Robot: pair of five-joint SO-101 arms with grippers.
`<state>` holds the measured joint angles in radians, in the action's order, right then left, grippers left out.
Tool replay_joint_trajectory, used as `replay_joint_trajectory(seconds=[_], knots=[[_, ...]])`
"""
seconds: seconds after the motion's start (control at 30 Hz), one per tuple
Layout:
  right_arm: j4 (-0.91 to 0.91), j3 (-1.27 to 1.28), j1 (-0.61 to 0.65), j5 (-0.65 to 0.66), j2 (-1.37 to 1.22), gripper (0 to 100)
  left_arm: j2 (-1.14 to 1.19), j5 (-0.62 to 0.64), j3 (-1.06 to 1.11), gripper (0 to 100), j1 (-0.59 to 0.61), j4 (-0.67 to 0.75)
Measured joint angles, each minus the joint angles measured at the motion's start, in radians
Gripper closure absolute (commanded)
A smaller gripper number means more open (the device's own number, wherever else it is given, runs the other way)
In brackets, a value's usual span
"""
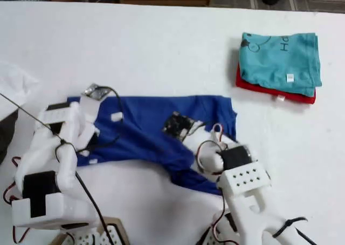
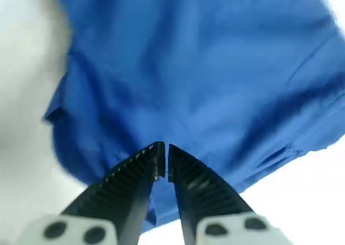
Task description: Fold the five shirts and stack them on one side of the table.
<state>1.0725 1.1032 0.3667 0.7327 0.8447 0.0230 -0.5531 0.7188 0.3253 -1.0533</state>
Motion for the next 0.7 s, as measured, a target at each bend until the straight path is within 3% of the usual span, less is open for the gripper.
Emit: replay_joint_trajectory(seconds=[0.4,0.5,0.7], knots=[[-0.189,0.083,-0.006,-0.012,-0.210,97.9,0.000,0.000,0.000,97,0.000,0.000],[-0.183,0.084,0.005,-0.012,-0.227,97.9,0.000,0.000,0.000,97,0.000,0.000],[-0.049,0.084,0.155,-0.012,-0.227,97.9,0.000,0.000,0.000,97,0.000,0.000]])
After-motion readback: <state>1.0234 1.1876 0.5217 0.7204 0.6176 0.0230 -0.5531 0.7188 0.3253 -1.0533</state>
